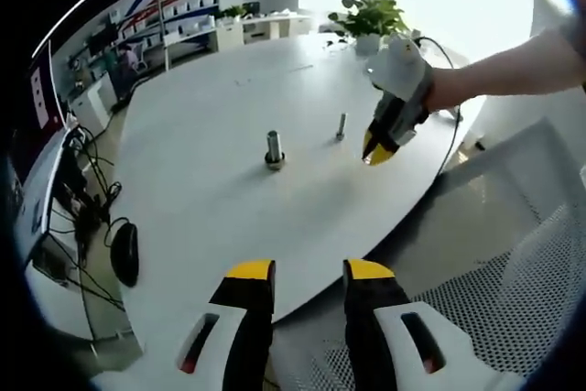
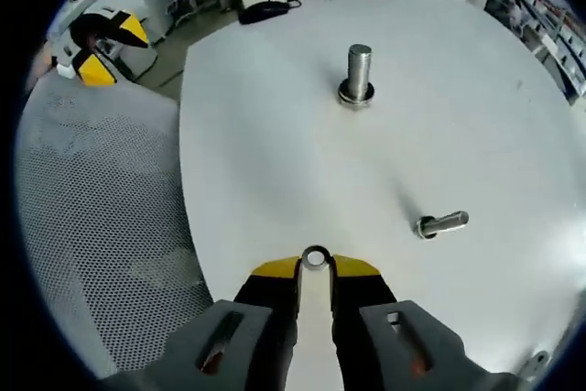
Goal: Place the washer onto the threaded stud by aligning its center hole with the stud, sliding it down to the base, and recovering from edge contact or off-axis alignment until the washer reaches the visible bottom stop.
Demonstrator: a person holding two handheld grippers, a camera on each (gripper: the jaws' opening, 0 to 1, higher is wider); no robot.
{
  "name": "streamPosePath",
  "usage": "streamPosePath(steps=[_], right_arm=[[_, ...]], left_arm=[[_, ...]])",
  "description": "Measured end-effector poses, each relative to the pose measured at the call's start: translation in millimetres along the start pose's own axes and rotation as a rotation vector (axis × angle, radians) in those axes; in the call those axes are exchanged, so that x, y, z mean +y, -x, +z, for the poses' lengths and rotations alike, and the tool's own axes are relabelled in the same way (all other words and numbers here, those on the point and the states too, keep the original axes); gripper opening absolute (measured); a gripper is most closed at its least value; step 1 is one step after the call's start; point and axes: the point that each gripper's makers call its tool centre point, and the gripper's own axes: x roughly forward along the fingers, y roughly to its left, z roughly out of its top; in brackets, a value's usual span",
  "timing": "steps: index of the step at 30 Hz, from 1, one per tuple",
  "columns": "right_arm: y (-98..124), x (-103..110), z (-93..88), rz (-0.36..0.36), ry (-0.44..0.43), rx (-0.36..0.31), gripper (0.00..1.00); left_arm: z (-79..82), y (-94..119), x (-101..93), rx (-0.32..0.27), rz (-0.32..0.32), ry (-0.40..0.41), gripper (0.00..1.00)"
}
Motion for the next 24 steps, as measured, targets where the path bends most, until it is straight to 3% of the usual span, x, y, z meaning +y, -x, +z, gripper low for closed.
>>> streamPosePath(steps=[13, 19, 24], right_arm=[[33.8, -34.1, -14.9, -0.053, -0.106, -0.055, 0.14], [47.5, -54.4, 6.9, -0.093, -0.110, -0.131, 0.14], [47.7, -63.6, 25.2, -0.114, -0.054, -0.141, 0.14]], left_arm=[[0.1, 0.9, 1.4, -0.004, 0.010, 0.009, 0.28], [3.1, 2.5, 2.5, -0.022, 0.018, 0.012, 0.28], [2.5, 2.3, 3.3, -0.017, 0.024, 0.007, 0.28]])
